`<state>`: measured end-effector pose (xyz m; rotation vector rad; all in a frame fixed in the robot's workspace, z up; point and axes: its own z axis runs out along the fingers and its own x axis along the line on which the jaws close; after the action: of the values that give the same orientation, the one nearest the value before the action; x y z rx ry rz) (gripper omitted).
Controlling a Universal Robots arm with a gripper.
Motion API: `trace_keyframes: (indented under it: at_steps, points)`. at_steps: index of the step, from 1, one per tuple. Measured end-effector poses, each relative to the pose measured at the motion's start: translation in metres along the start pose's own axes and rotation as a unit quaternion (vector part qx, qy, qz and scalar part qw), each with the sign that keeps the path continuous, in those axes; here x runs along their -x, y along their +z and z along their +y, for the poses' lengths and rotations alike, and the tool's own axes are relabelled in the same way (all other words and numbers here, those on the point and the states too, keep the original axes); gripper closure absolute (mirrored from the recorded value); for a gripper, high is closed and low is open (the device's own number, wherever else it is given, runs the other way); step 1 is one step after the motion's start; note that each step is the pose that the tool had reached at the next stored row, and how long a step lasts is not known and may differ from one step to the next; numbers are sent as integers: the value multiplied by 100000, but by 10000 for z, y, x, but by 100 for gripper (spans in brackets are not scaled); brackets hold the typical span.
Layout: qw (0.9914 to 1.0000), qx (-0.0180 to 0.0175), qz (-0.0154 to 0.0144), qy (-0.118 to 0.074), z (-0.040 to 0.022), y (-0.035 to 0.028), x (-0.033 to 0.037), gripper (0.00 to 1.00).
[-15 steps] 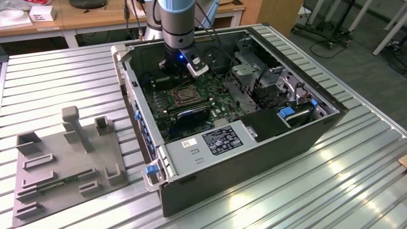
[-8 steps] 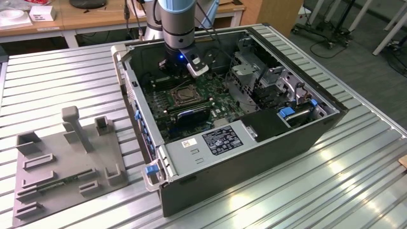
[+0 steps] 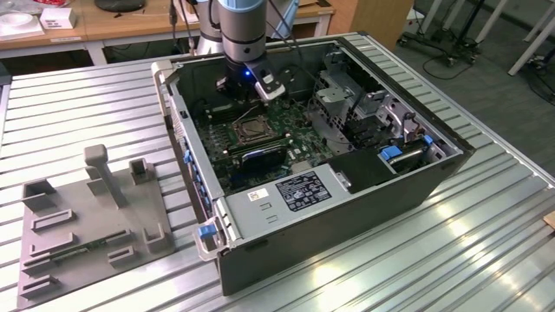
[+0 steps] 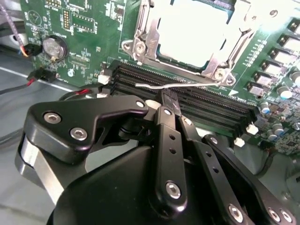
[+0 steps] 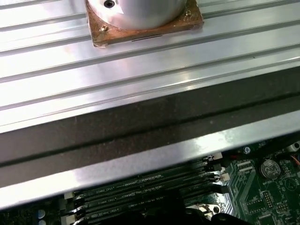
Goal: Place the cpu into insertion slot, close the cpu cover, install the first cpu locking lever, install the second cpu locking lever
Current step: 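Install the first cpu locking lever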
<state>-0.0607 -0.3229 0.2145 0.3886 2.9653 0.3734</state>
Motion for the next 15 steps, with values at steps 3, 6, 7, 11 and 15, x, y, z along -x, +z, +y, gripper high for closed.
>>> trace_keyframes:
  at_steps: [3, 6, 7, 11, 15]
  points:
    - [100000, 33, -2, 3, 2, -5, 1, 89]
    - [100000, 90, -266, -66, 1, -5, -21, 89]
    - [99999, 118, -382, -91, 2, -5, -34, 89]
    - [99997, 216, -689, -169, 2, -10, -58, 89]
    - [99997, 240, -693, -164, 18, -69, -53, 89]
